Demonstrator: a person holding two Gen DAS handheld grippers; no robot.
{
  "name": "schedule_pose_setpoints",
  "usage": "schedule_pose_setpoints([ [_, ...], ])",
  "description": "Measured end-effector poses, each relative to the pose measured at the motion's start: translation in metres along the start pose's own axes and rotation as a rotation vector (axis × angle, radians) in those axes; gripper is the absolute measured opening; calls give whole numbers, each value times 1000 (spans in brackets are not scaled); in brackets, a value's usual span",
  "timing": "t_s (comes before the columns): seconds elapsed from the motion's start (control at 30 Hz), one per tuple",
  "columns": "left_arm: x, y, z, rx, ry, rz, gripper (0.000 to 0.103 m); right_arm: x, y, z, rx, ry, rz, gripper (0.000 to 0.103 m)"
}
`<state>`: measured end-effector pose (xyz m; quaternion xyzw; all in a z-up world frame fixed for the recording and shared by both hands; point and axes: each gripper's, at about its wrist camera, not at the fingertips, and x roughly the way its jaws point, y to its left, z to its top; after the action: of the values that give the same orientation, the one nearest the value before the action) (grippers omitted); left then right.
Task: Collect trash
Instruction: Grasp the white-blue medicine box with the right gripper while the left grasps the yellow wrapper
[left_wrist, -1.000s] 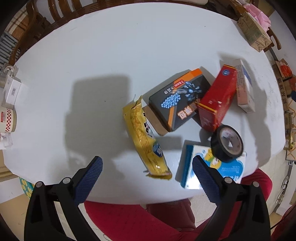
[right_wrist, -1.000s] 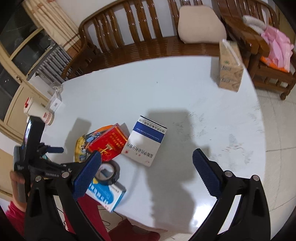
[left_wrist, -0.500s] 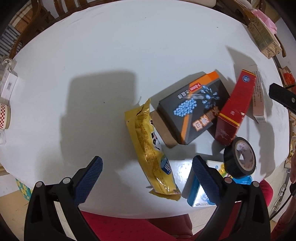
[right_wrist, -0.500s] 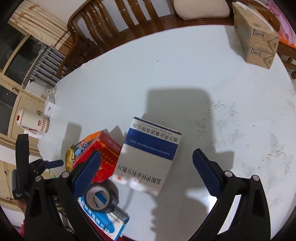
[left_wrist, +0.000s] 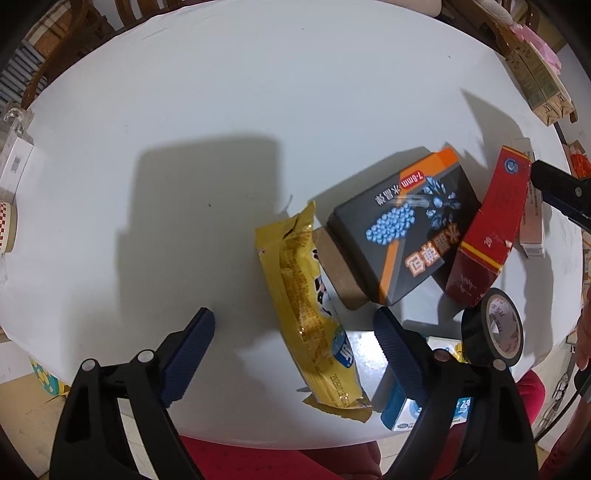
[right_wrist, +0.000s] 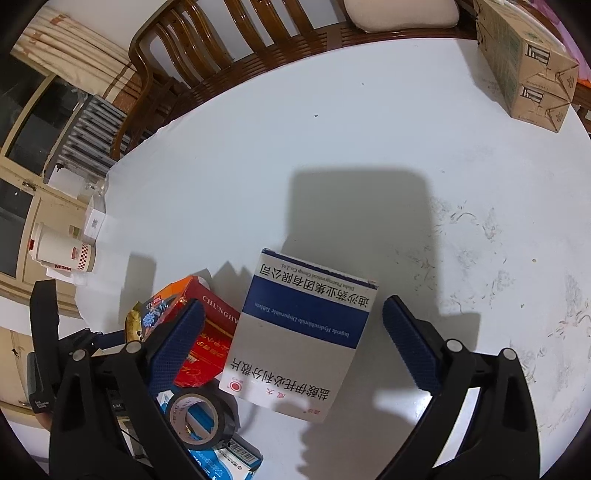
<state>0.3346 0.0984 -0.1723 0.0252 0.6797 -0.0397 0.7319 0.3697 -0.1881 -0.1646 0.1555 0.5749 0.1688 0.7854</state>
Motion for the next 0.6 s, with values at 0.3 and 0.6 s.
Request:
schedule_pose_setpoints([
  [0.3,-9,0,11,24,-21,-1,50,0,-3,2,15,1,-11,65],
  [0.6,-12,14,16,15,-45,-29,34,-3,-4,0,48,2,19,64],
])
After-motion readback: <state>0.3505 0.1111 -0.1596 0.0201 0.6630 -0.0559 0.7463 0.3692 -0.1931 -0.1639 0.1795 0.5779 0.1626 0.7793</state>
